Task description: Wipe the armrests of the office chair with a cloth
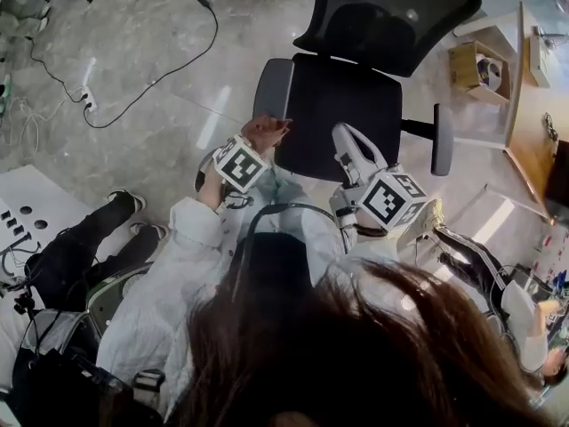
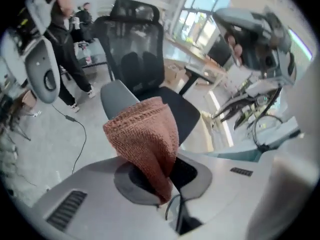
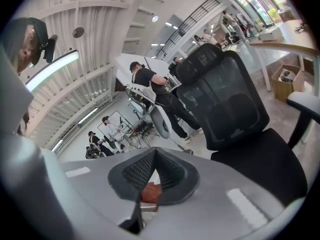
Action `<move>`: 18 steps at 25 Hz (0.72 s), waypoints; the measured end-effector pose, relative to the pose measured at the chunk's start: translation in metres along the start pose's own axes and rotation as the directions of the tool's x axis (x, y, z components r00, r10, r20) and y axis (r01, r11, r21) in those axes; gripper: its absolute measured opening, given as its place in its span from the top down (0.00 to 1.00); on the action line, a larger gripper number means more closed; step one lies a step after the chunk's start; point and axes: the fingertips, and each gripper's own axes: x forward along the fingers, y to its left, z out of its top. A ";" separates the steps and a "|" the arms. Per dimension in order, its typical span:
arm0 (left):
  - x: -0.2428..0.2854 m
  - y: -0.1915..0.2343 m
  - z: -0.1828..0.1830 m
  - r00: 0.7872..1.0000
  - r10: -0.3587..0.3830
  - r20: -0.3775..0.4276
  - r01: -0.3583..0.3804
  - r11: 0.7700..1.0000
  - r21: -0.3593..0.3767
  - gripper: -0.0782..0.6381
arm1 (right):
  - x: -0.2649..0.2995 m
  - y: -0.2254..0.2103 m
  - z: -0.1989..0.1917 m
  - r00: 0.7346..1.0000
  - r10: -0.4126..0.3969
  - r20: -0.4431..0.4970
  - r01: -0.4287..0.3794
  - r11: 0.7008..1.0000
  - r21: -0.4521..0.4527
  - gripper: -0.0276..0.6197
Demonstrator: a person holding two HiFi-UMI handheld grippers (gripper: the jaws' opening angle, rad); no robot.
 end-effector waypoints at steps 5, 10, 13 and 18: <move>-0.081 0.012 0.063 0.917 0.021 0.398 0.086 0.965 -0.248 0.83 | 0.000 0.043 0.035 0.999 0.023 0.048 -0.010 0.965 -0.263 0.95; -0.156 -0.001 0.124 0.759 0.068 0.648 0.162 0.944 -0.288 0.83 | -0.006 0.067 0.064 0.995 0.017 0.098 0.027 0.900 -0.434 0.95; -0.192 -0.017 0.157 0.665 0.093 0.741 0.166 0.949 -0.267 0.83 | -0.012 0.076 0.077 0.993 0.023 0.119 0.037 0.875 -0.482 0.95; -0.228 -0.035 0.188 0.558 0.120 0.821 0.124 0.966 -0.225 0.82 | -0.020 0.082 0.090 0.988 0.016 0.151 0.066 0.849 -0.524 0.95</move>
